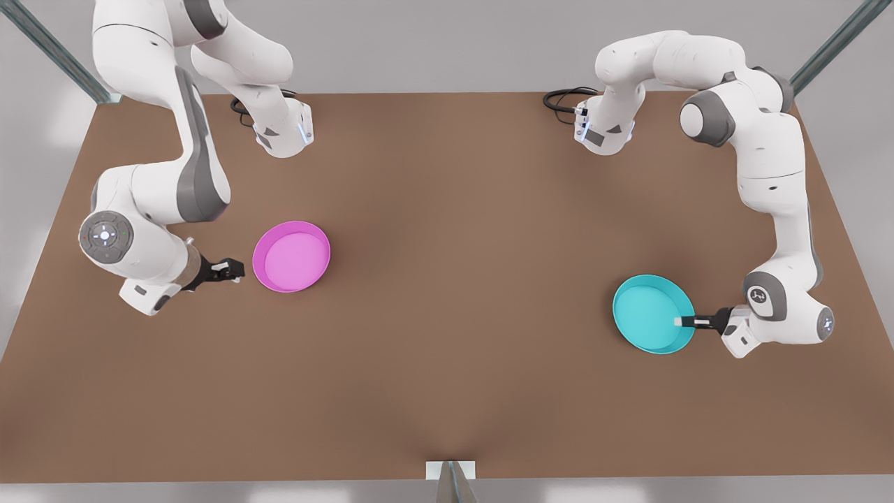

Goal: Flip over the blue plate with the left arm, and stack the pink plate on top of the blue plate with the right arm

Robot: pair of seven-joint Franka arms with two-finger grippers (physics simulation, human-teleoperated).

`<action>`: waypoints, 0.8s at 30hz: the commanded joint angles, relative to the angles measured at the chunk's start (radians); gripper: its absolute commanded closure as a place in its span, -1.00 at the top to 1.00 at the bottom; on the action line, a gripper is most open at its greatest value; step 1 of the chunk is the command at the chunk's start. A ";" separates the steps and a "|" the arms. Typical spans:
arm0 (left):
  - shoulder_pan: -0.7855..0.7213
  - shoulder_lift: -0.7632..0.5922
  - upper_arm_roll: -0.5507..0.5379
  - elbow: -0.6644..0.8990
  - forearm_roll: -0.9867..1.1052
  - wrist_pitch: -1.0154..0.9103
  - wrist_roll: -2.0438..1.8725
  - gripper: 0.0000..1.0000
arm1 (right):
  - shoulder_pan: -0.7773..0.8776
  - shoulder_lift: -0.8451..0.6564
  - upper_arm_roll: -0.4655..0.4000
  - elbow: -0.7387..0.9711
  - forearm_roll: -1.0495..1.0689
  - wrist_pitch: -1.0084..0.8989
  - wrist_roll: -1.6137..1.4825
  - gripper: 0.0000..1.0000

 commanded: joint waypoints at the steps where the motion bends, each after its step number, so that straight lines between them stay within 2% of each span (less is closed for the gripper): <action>1: 0.000 0.000 0.000 0.000 0.000 0.000 0.001 -0.08 | -0.006 0.003 0.000 0.000 0.002 0.001 0.000 1.00; 4: 0.000 0.000 0.000 0.000 0.000 0.000 -0.001 -0.11 | -0.013 0.003 0.000 -0.029 0.039 -0.030 0.008 1.00; 8: 0.000 0.000 0.000 -0.002 0.000 0.002 -0.001 -0.25 | -0.064 -0.034 0.006 -0.193 0.157 -0.025 0.084 1.00; 14: 0.000 0.003 0.000 -0.002 0.000 0.002 0.001 -0.27 | -0.139 -0.031 0.006 -0.404 0.280 0.177 0.069 1.00; 18: 0.000 0.003 0.000 -0.002 0.000 0.002 -0.001 -0.28 | -0.144 -0.031 0.006 -0.480 0.330 0.230 0.069 1.00; 24: -0.002 0.008 0.000 -0.002 -0.002 0.002 -0.001 -0.37 | -0.144 -0.025 0.006 -0.459 0.332 0.233 0.066 1.00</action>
